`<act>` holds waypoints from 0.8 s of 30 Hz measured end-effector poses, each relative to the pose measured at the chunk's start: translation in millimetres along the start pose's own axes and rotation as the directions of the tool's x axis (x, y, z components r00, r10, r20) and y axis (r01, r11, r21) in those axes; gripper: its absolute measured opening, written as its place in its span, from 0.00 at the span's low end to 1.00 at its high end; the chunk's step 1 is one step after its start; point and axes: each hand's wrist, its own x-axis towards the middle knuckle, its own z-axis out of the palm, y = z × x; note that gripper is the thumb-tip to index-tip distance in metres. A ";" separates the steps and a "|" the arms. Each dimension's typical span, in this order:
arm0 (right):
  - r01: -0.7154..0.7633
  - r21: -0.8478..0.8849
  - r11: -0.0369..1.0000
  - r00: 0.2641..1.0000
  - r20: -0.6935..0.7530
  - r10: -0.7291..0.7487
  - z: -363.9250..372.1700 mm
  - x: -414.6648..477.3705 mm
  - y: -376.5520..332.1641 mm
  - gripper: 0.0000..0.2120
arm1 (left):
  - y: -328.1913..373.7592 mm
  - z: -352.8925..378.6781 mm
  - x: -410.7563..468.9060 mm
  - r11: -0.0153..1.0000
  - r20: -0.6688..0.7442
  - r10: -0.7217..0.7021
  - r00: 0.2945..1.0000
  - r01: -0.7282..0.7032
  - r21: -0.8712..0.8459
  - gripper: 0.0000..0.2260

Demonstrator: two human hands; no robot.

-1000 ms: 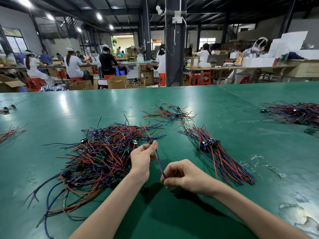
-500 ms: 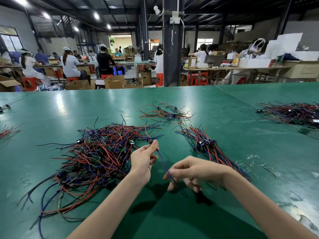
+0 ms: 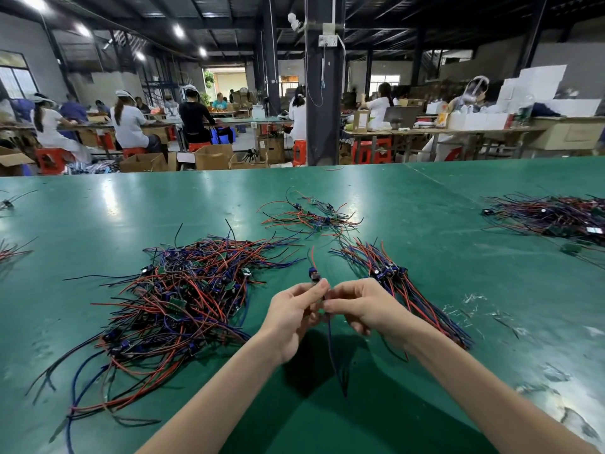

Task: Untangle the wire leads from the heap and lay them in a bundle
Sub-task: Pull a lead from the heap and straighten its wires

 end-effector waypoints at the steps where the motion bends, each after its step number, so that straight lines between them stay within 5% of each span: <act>1: 0.007 0.005 1.000 0.999 -0.038 -0.007 -2.3 1.9 -1.0 0.02 | 0.9 0.8 -0.8 0.999 0.030 -0.023 0.999 0.022 0.025 0.14; 8: 0.027 -0.114 0.993 0.928 -0.366 -0.067 -50.5 12.7 -7.0 0.02 | 0.8 2.3 -2.8 0.980 0.087 -0.196 0.977 0.194 0.035 0.18; 13: -0.276 -0.517 0.810 0.892 -0.451 0.016 -75.1 12.5 7.5 0.07 | 0.8 2.1 -3.9 0.985 0.086 -0.138 0.987 0.128 0.114 0.15; 18: -0.419 -0.602 0.680 0.839 -0.543 0.036 -68.8 16.5 12.9 0.05 | -7.3 7.6 -7.5 0.900 0.113 -0.008 0.994 -0.042 0.434 0.07; 21: -0.467 -0.644 0.606 0.806 -0.592 -0.009 -62.7 12.8 10.7 0.03 | -12.7 6.4 -7.3 0.705 0.146 0.188 0.971 -0.237 0.668 0.05; 24: -0.452 -0.719 0.528 0.780 -0.605 -0.157 -52.2 9.0 8.2 0.07 | -12.8 -4.5 -4.7 0.218 0.317 0.387 0.866 -0.420 0.881 0.11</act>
